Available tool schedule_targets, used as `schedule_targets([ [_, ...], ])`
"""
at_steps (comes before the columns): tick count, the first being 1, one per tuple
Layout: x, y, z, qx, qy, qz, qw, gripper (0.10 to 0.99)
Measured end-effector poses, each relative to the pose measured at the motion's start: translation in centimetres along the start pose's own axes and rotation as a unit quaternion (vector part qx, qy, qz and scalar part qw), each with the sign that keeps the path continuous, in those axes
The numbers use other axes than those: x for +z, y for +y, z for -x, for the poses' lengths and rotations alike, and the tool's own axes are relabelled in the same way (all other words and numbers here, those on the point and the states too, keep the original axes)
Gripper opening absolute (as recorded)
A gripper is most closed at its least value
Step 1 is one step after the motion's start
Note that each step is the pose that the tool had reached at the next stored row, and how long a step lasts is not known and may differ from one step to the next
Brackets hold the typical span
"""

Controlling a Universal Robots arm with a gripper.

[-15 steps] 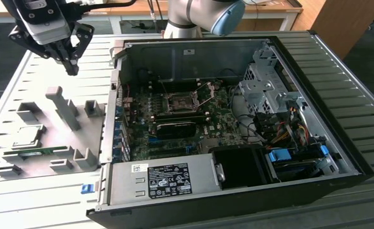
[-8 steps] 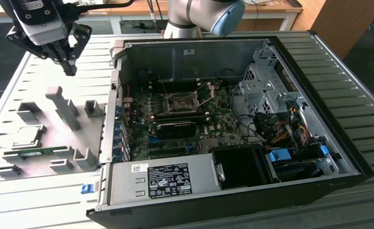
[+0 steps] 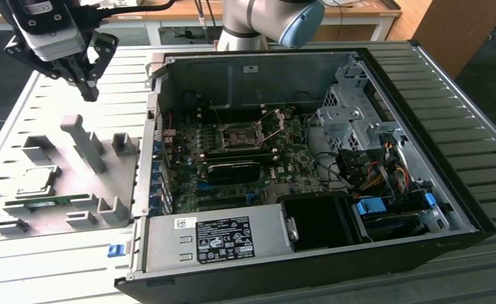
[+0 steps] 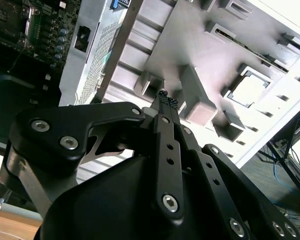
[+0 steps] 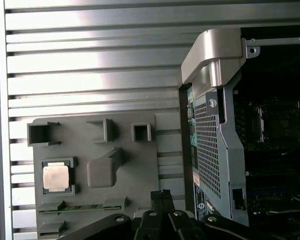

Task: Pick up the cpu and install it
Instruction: 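Reach for the cpu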

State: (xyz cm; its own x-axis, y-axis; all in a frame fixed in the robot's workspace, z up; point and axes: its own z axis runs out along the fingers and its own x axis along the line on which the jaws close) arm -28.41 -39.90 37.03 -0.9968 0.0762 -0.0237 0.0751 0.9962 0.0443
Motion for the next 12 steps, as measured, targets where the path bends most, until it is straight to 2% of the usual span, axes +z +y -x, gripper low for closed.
schedule_targets([
  [12,0.11,-0.07,-0.83,0.0,0.0,0.0,1.0,0.106],
])
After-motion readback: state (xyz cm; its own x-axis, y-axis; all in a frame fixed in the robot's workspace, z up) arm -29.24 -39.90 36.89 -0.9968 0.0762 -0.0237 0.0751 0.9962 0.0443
